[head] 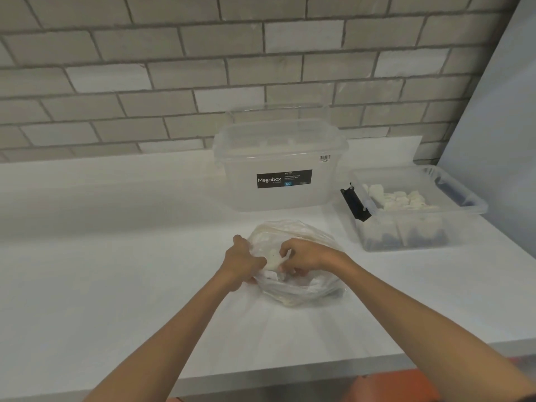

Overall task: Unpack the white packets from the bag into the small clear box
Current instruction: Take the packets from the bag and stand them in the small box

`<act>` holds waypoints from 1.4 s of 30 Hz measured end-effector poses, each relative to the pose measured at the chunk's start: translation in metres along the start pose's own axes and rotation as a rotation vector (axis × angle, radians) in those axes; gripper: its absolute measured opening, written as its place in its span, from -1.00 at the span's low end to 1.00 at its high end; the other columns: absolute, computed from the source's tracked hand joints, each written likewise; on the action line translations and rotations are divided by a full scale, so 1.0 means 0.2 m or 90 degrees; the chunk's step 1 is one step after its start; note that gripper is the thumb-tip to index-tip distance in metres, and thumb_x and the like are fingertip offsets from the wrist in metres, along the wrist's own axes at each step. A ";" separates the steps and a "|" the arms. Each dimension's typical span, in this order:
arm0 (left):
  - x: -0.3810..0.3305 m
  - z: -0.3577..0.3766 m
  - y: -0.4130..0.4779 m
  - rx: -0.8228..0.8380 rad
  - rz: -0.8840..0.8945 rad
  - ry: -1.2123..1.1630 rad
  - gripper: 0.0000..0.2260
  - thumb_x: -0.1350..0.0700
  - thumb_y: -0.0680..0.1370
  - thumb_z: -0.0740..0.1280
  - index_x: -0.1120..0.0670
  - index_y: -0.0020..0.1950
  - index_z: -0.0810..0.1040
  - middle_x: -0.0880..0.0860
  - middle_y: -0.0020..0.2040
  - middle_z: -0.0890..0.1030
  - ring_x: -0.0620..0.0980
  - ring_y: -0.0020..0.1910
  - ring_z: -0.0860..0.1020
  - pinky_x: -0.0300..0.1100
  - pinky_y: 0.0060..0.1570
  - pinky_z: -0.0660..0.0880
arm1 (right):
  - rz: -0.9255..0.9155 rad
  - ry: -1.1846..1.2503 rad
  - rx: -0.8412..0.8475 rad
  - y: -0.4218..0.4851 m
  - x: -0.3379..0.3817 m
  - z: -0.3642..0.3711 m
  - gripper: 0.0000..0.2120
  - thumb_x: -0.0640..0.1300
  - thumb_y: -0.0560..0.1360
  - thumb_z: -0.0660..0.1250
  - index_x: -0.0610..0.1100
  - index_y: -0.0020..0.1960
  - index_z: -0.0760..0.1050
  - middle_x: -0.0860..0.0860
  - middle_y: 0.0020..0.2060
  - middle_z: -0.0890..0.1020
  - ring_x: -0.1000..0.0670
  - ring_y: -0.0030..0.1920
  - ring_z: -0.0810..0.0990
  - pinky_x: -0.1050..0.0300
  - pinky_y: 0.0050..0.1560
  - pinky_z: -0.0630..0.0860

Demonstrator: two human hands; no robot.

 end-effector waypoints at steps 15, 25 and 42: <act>-0.07 -0.04 -0.04 -0.053 0.135 0.269 -0.36 -0.07 0.44 0.43 0.09 0.39 0.22 0.11 0.22 0.45 0.15 0.17 0.48 0.08 0.16 0.47 | -0.096 -0.106 -0.177 -0.10 0.01 0.01 -0.89 -0.25 0.52 0.21 -0.18 0.03 0.46 0.01 -0.02 0.47 -0.01 -0.03 0.43 0.14 -0.08 0.38; -0.19 -0.06 -0.08 -0.147 0.200 0.358 -0.72 -0.11 0.51 0.32 -0.03 0.16 0.48 0.02 0.07 0.60 0.10 0.07 0.54 -0.12 -0.10 0.38 | -0.141 -0.318 -0.180 -0.23 0.06 0.03 -0.82 -0.38 0.44 0.09 -0.17 -0.27 0.21 -0.03 -0.29 0.33 -0.10 -0.36 0.35 0.03 -0.39 0.25; -0.29 -0.09 -0.17 -0.216 0.407 0.314 -0.67 0.05 0.54 0.32 0.00 0.29 0.41 0.00 0.21 0.45 0.00 0.10 0.52 -0.11 -0.02 0.43 | -0.088 0.227 -0.260 -0.32 0.02 -0.27 -0.90 -0.30 0.47 0.28 -0.18 -0.21 0.44 -0.15 -0.36 0.66 0.00 -0.38 0.63 0.20 -0.36 0.53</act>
Point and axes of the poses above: each hand's wrist, its own y-axis towards the middle knuckle, its own z-axis out of the palm, x = y × z, the point moved 3 cm from there along y, towards the middle knuckle
